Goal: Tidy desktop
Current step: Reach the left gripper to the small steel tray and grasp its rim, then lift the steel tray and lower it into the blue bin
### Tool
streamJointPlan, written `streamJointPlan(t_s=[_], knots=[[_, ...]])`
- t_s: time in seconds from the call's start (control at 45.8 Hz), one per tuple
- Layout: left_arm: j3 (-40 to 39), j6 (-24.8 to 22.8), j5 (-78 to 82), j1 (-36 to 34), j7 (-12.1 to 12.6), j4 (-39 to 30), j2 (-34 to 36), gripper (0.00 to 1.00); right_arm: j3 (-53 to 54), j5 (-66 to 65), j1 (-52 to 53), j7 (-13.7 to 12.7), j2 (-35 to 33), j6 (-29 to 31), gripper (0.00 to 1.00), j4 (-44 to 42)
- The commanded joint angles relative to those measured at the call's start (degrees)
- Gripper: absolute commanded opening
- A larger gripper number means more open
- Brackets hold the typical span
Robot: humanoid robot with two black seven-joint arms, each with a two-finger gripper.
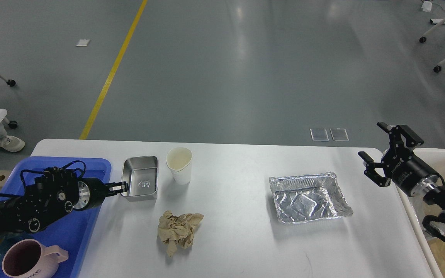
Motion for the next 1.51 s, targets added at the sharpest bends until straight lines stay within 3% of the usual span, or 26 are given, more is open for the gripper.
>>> streamJointPlan(t_s=[0.0,0.393,0.502,0.765,1.027,1.202,1.376,1.486], knots=[[0.0,-0.3,0.0,0.2,-1.3,0.0,0.1,0.05,0.1,0.0,-0.1,0.0,-0.1,0.0,1.00,0.0],[0.0,-0.6,-0.1,0.9,-3.2,-0.3,1.6,0.00,0.1,0.0,-0.1,0.0,-0.5,0.0,1.00,0.0],[-0.6,-1.1,-0.1,0.5,-3.9,-1.8,5.6,0.00,0.1,0.0,-0.1,0.0,-0.5,0.0,1.00,0.0],[-3.2,-8.8,-0.3,-5.6,-6.3,-11.2,19.5,0.00,0.2,0.0,0.0,0.0,-0.4,-0.2,1.00,0.0],[-10.5,-14.0,-0.3,-10.1,-5.1,-23.7,30.3,0.00,0.2,0.1,0.3,0.0,0.0,-0.5,1.00,0.3],[-15.2,-15.4,-2.3,-11.0,-4.4,-25.7,33.3,0.01,0.2,0.1,0.3,0.0,0.1,-0.5,1.00,0.3],[-15.3,-14.0,-6.2,-8.3,-1.7,-24.8,37.0,0.01,0.2,0.1,0.5,-0.1,0.0,-0.5,1.00,0.2],[-15.6,-9.1,-9.2,-1.6,-1.1,-24.6,38.3,0.01,0.2,0.0,0.6,0.0,0.1,-0.5,1.00,0.1]])
